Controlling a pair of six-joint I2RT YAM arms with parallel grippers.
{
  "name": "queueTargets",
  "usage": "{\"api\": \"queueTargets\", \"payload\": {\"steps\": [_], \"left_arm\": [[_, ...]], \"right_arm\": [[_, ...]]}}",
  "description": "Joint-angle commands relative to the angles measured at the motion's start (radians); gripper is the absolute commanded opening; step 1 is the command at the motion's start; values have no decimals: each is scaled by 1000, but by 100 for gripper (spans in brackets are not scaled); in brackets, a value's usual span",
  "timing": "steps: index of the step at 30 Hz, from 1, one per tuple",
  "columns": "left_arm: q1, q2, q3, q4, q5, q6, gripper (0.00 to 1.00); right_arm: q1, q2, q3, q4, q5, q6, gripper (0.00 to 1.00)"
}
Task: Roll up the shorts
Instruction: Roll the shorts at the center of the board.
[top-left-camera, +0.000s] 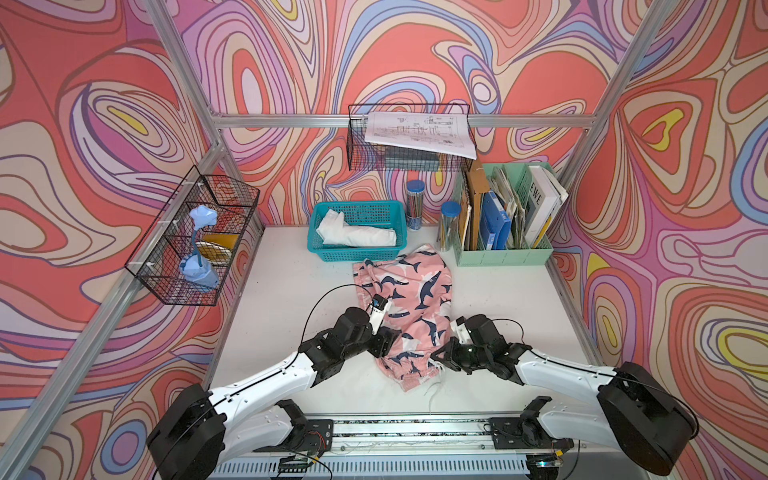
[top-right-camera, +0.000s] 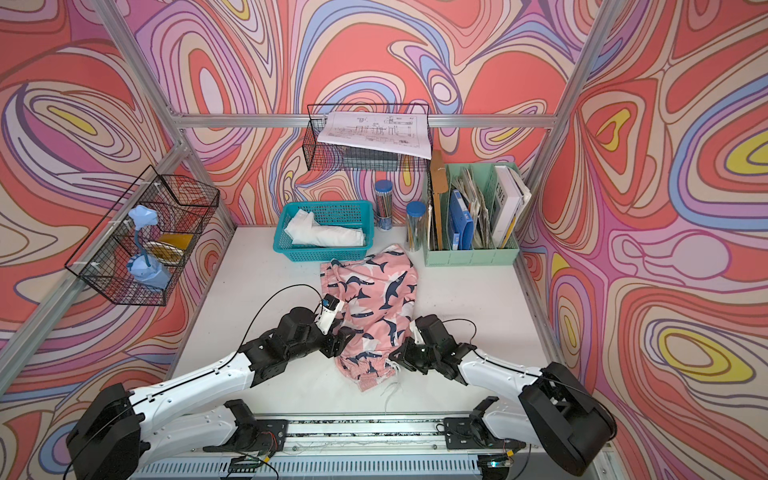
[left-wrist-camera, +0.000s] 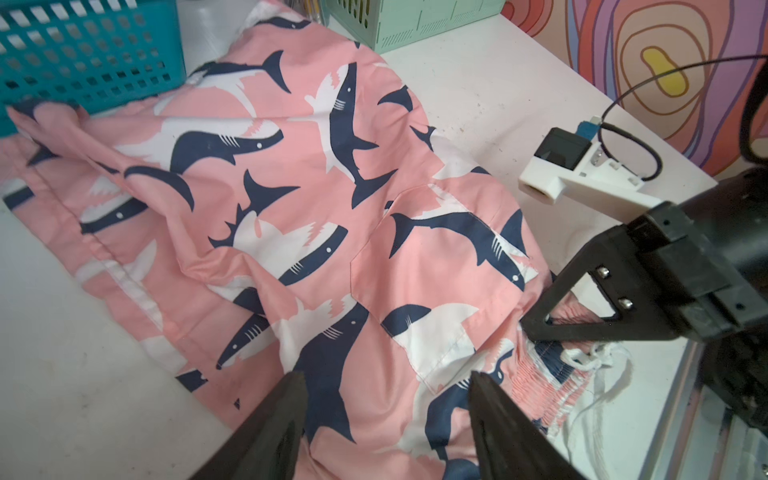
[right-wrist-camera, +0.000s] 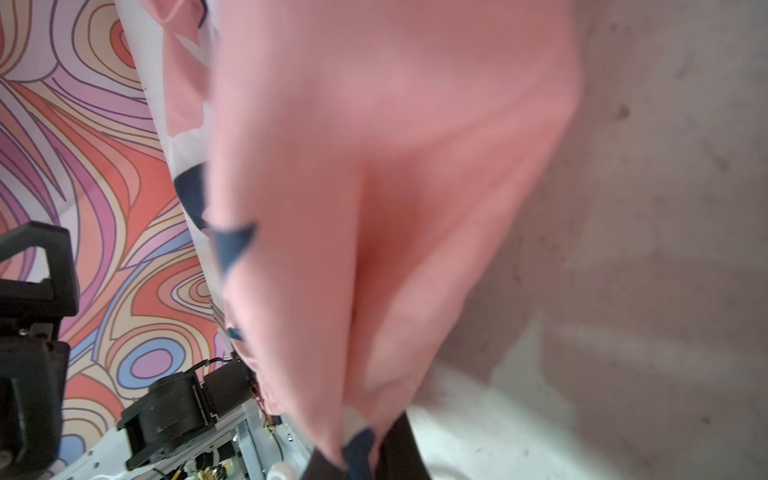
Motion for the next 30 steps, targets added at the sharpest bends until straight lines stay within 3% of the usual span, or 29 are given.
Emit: {"api": "queueTargets", "payload": {"steps": [1,13,14,17,18,25,30], "left_arm": [[-66,-44,-1,14,-96,131,68],[-329,-65,1,-36,-204,455,74],[-344,-55,-5,-19,-213,464,81],[-388,-8,-57,52,-258,486,82],[-403,17,-67,77,-275,499,97],[-476,221,-53,234,-366,540,98],[-509,342,-73,470,-460,561,99]], "right_arm": [[5,15,58,-53,-37,107,0],[4,10,15,63,-13,421,0],[4,7,1,87,-10,449,0],[3,11,-17,137,-18,481,0],[2,13,-17,143,-21,483,0],[-9,33,-51,234,-40,546,0],[-12,29,-70,255,-36,567,0]]}}
